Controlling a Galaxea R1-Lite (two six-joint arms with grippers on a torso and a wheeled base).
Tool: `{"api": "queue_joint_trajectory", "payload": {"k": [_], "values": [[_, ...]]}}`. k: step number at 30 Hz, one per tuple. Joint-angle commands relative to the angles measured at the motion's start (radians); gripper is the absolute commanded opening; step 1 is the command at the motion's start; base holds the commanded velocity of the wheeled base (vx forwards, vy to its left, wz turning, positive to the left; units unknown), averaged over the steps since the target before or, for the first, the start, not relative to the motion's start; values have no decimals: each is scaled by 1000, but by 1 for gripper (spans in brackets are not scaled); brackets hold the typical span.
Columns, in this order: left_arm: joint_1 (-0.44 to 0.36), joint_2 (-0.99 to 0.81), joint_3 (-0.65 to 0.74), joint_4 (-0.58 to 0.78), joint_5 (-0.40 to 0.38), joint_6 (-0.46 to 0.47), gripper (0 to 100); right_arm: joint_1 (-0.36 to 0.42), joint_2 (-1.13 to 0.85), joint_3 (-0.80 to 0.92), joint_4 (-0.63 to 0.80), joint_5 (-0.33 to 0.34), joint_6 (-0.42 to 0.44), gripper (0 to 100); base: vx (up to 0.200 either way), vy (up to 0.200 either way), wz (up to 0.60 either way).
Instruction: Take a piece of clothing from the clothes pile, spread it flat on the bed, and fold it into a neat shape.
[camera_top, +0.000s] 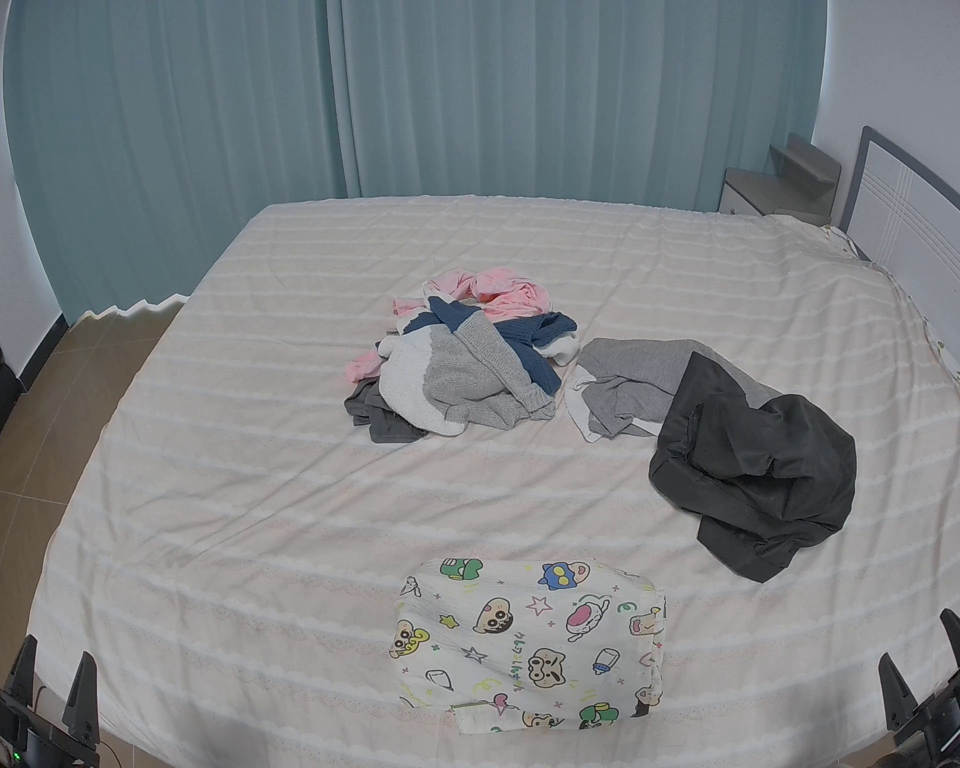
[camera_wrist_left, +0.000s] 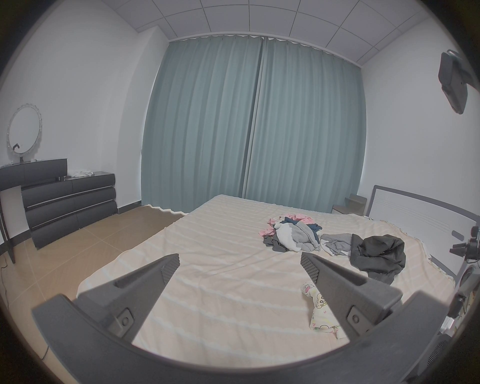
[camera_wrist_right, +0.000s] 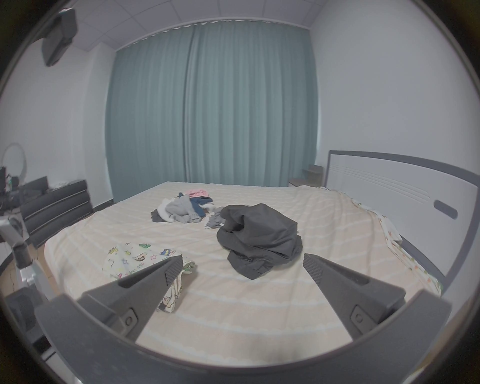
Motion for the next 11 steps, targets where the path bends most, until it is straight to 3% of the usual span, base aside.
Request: {"api": "queue_joint_trajectory", "payload": {"k": [1,11], "values": [[0,-10,8,-2,4,-8,100,0,6,18,1,14,-19,100,0,0,0],[0,-10,8,-2,4,-8,100,0,6,18,1,18,-18,100,0,0,0]]}}
